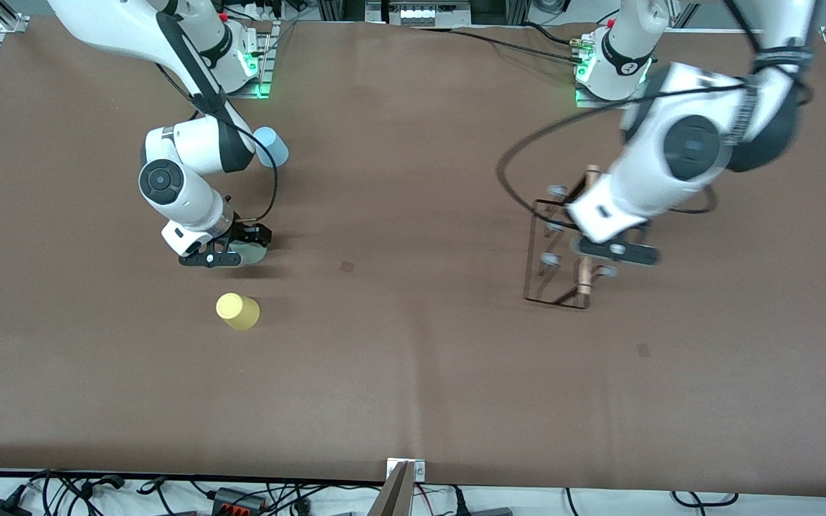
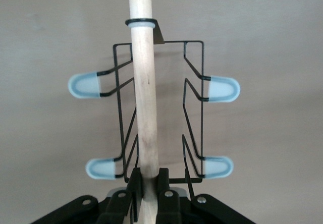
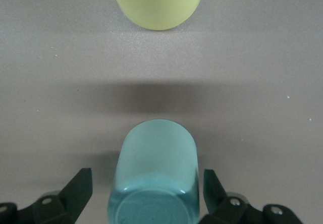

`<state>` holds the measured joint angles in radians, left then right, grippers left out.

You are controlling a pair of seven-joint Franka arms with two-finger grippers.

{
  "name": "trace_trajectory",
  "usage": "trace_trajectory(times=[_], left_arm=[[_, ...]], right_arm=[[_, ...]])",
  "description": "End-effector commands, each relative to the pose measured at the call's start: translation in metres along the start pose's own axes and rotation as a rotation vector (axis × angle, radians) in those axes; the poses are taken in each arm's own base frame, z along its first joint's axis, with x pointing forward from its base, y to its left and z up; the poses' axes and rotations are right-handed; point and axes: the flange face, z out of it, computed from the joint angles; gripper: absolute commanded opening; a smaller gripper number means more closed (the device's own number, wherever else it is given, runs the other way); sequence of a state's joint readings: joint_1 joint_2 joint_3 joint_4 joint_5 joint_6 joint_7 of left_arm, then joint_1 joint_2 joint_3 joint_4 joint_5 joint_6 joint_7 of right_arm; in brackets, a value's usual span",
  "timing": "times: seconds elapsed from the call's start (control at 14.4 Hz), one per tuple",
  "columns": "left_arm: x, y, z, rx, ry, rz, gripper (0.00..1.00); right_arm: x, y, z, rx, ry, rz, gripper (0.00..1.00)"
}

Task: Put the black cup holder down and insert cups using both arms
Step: 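Carry the rack to mid-table with the left gripper and set it down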

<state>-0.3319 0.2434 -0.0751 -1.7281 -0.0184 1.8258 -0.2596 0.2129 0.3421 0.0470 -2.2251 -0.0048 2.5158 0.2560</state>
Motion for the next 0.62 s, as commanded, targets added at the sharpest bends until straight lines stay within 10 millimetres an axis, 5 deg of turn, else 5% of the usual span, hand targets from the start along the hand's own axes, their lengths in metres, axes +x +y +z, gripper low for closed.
trace_trajectory(times=[0.0,0.14,0.28,0.55], left_arm=[[0.014,0.066,-0.008,-0.007,0.021,-0.085,0.01],[0.016,0.107,0.005,0.008,0.024,-0.131,0.01],[0.012,0.145,0.028,0.02,0.009,-0.145,0.01],[0.022,0.185,0.047,0.006,0.035,-0.212,0.01]], right_arm=[[-0.008,0.0,-0.004,-0.003,0.006,0.002,0.55],[-0.009,0.001,-0.004,-0.009,-0.014,0.005,0.25],[-0.008,0.002,-0.007,-0.009,-0.014,-0.005,0.13],[-0.008,0.002,-0.013,-0.008,-0.005,-0.007,0.11]])
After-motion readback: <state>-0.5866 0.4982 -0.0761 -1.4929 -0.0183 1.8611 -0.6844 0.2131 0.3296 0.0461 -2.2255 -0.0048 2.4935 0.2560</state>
